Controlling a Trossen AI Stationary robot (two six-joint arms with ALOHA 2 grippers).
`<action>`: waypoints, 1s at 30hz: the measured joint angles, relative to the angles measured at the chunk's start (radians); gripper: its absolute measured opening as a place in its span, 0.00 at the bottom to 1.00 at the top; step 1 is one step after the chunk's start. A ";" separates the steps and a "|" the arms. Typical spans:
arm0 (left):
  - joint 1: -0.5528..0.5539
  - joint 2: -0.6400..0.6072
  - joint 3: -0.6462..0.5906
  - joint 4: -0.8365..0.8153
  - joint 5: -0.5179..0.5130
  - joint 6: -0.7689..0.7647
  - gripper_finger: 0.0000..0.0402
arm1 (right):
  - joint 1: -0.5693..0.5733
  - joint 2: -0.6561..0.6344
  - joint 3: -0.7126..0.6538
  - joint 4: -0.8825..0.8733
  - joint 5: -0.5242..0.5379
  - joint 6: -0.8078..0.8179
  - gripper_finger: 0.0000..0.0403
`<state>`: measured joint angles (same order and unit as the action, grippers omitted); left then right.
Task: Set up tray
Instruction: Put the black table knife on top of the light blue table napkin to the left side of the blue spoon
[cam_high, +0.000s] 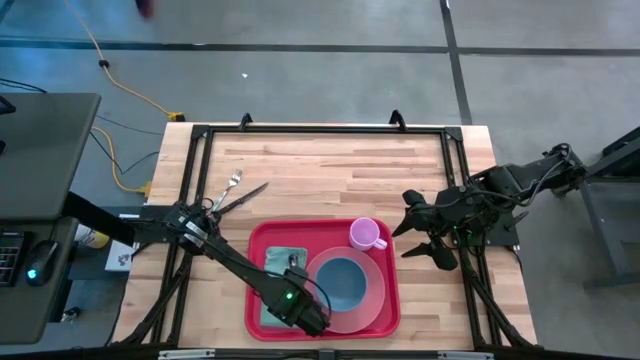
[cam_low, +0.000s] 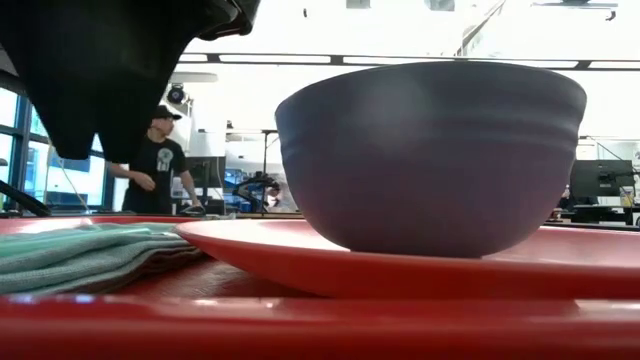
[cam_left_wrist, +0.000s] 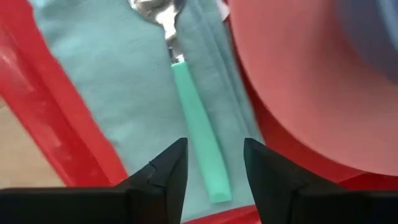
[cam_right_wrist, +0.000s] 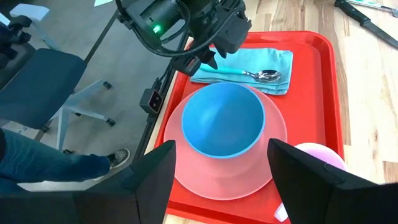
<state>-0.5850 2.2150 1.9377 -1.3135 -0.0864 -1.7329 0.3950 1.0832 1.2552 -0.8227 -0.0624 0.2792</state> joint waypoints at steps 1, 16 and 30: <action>0.000 0.000 0.000 0.008 -0.008 -0.001 0.45 | 0.000 0.000 0.000 0.000 0.000 0.000 0.59; 0.039 -0.074 0.171 -0.264 -0.201 0.052 0.12 | 0.000 0.000 0.000 -0.005 0.000 -0.024 0.59; 0.257 -0.328 0.032 -0.254 -0.333 0.484 0.03 | 0.000 0.000 0.000 -0.006 0.026 -0.034 0.59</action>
<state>-0.3284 1.8871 1.9693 -1.5671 -0.4195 -1.2494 0.3954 1.0832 1.2552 -0.8287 -0.0361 0.2455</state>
